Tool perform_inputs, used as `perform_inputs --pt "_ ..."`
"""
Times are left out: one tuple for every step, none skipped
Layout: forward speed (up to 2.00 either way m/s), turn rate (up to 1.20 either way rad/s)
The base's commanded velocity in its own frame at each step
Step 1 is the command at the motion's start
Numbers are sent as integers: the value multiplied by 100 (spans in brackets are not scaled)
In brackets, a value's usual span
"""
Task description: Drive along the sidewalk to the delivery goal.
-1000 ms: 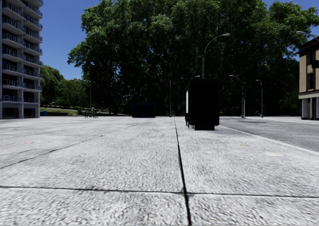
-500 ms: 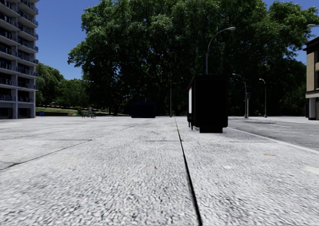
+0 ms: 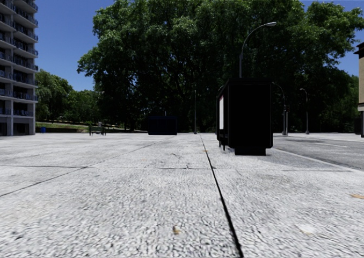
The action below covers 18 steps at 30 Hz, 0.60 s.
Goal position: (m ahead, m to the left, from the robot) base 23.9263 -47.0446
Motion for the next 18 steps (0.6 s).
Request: perform_inputs --pt "200 0" --pt "200 0" --pt "200 0" --pt "200 0" --pt "200 0" --pt "200 0" --pt "200 0" --pt "200 0" --pt "200 0" --pt "200 0" --pt "200 0" --pt "200 0" --pt "200 0" --pt "200 0" --pt "200 0" --pt "200 0" --pt "200 0" --pt "200 0"
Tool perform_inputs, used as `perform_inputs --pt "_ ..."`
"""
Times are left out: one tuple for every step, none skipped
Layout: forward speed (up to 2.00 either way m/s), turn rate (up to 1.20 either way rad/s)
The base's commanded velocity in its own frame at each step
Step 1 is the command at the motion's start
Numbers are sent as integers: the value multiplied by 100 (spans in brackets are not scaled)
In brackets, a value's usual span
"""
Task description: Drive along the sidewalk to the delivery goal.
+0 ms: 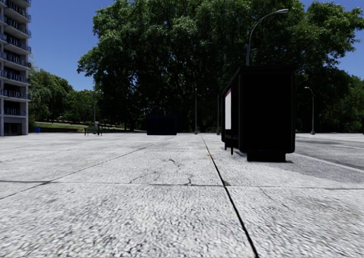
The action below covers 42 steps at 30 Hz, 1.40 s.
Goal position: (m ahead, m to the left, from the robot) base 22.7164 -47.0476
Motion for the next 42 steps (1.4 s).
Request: perform_inputs --pt "200 0" --pt "200 0" --pt "200 0" --pt "200 0" --pt "200 0" --pt "200 0" --pt "200 0" --pt "200 0" --pt "200 0" --pt "200 0" --pt "200 0" --pt "200 0" --pt "200 0" --pt "200 0" --pt "200 0" --pt "200 0" --pt "200 0" --pt "200 0" --pt "200 0" --pt "200 0" --pt "200 0" --pt "200 0" --pt "200 0" --pt "200 0" --pt "200 0" --pt "200 0" --pt "200 0" --pt "200 0" --pt "200 0" --pt "200 0" --pt "200 0" --pt "200 0" --pt "200 0" --pt "200 0" --pt "200 0" --pt "200 0" --pt "200 0" --pt "200 0" --pt "200 0" --pt "200 0" --pt "200 0" --pt "200 0"
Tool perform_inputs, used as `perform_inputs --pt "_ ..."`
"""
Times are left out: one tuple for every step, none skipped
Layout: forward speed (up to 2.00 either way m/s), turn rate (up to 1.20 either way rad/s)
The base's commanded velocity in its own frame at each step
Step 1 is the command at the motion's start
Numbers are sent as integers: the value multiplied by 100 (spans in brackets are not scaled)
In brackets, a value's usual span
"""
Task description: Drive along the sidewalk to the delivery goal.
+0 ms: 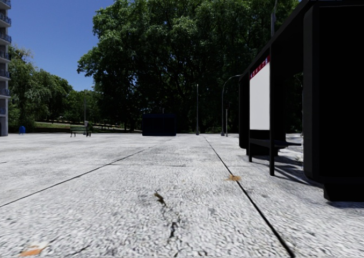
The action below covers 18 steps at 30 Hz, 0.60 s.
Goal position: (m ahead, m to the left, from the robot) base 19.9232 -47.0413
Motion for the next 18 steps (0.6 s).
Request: perform_inputs --pt "200 0" --pt "200 0" --pt "200 0" --pt "200 0" --pt "200 0" --pt "200 0" --pt "200 0" --pt "200 0" --pt "200 0" --pt "200 0" --pt "200 0" --pt "200 0" --pt "200 0" --pt "200 0" --pt "200 0" --pt "200 0" --pt "200 0" --pt "200 0"
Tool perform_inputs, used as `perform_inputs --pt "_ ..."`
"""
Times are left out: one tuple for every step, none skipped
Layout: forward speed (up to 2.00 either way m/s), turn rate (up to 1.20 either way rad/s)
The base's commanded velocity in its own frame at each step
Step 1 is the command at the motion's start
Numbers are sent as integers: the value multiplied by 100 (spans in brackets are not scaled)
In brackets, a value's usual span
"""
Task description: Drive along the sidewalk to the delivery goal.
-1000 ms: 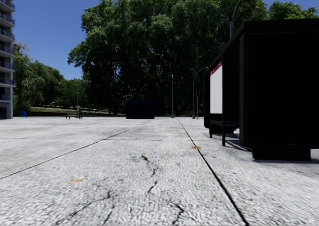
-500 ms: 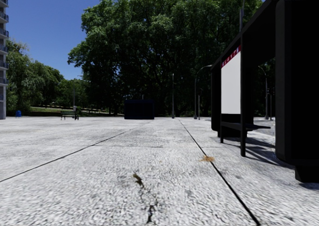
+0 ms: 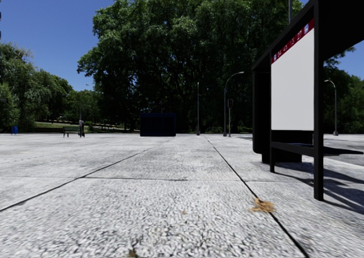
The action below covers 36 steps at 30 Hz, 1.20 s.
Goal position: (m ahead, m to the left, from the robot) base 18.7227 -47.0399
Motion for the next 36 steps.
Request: perform_inputs --pt "200 0" --pt "200 0" --pt "200 0" --pt "200 0" --pt "200 0" --pt "200 0" --pt "200 0" --pt "200 0" --pt "200 0" --pt "200 0" --pt "200 0" --pt "200 0" --pt "200 0" --pt "200 0" --pt "200 0" --pt "200 0" --pt "200 0" --pt "200 0" --pt "200 0" --pt "200 0" --pt "200 0" --pt "200 0" --pt "200 0" --pt "200 0" --pt "200 -38" --pt "200 -108" --pt "200 -120" --pt "200 -120" --pt "200 -118" --pt "200 -12" --pt "200 -3" --pt "200 0" --pt "200 0" --pt "200 0" --pt "200 0" --pt "200 0"
